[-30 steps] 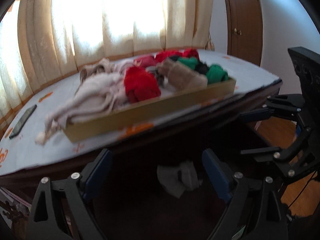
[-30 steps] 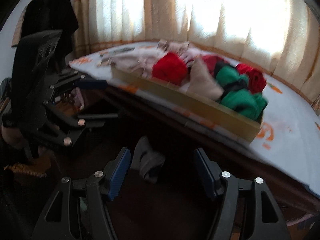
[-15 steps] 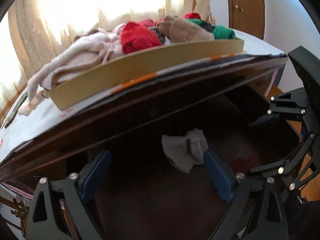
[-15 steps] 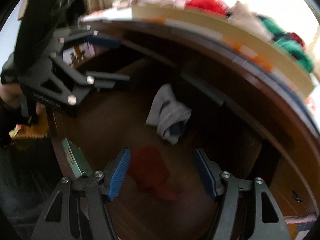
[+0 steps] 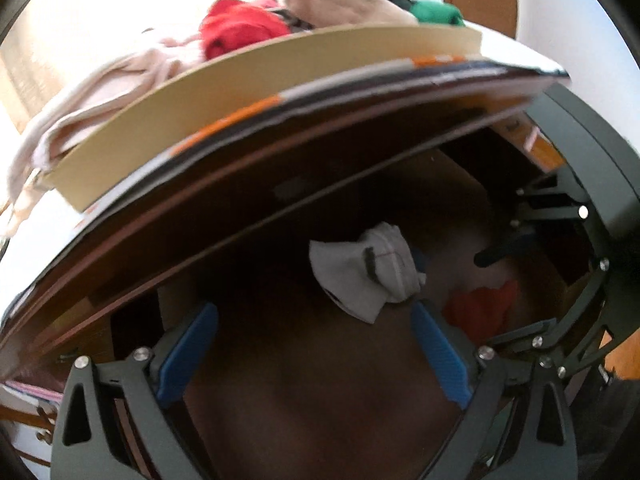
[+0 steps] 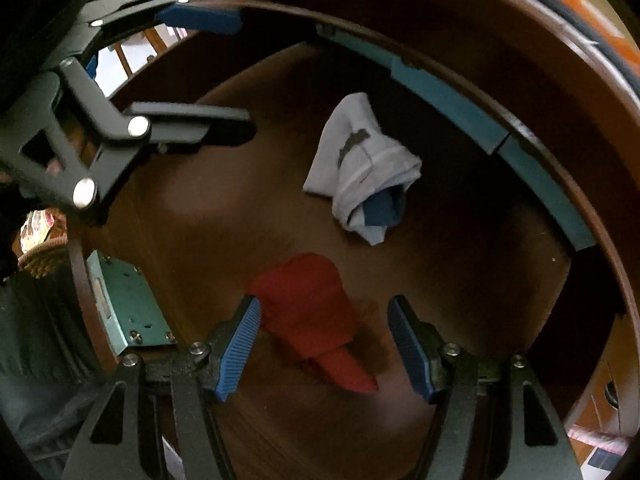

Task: Take underwear out of drawer
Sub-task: 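Grasp the red sock with right tool while left tool grasps grey-white sock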

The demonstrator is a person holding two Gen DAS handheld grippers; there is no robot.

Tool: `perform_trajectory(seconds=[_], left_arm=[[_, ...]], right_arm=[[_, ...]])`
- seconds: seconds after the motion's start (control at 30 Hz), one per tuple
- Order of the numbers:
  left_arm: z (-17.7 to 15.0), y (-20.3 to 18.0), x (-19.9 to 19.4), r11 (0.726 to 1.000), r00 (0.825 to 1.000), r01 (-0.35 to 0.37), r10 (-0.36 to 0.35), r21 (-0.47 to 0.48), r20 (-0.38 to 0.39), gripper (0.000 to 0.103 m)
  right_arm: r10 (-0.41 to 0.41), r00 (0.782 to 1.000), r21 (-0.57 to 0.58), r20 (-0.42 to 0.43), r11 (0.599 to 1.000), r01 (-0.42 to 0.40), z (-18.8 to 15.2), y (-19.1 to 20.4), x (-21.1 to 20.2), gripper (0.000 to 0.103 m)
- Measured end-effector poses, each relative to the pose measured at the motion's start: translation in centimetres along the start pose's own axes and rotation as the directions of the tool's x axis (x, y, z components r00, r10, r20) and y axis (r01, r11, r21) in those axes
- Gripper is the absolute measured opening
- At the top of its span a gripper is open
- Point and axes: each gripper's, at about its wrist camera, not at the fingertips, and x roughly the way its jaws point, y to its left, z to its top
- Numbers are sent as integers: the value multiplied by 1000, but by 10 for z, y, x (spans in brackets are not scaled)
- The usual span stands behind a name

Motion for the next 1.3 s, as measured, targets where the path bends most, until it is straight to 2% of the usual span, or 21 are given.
perform_trajectory(seconds=[0.1, 0.37, 0.43, 0.53, 0.57, 0.67, 0.87, 0.97, 1.2, 1.3], left_arm=[[4, -11, 7, 999, 1000, 13, -12, 47, -21, 99], [13, -24, 21, 996, 998, 20, -15, 92, -57, 99], [15, -28, 23, 995, 998, 19, -13, 100, -61, 99], [15, -29, 25, 995, 997, 33, -26, 97, -68, 99], [16, -30, 26, 995, 997, 31, -24, 100, -69, 99], [20, -32, 28, 994, 997, 34, -26, 107, -68, 99], [27, -45, 35, 991, 996, 41, -30, 127, -88, 99], [32, -54, 41, 990, 993, 64, -50, 127, -109, 99], [42, -76, 61, 978, 988, 36, -5, 205, -152, 95], [51, -84, 66, 967, 987, 6, 36, 253, -159, 93]], right_arm=[[30, 999, 6, -34, 1000, -29, 3, -2, 7, 68], [85, 987, 8, -138, 996, -85, 12, 2, 29, 62], [93, 985, -3, -147, 996, -94, 14, 4, 31, 55], [117, 981, -22, -156, 992, -122, 15, 10, 35, 39], [119, 982, -30, -147, 992, -124, 15, 14, 34, 32], [96, 990, -31, -105, 995, -99, 13, 17, 28, 27], [74, 997, 18, -36, 997, -73, -4, 4, 14, 27], [44, 999, 50, -6, 998, -44, -6, 12, 13, 27], [102, 993, 94, 58, 990, -107, -11, 8, 9, 27], [137, 988, 117, 77, 982, -145, -13, 4, 6, 27]])
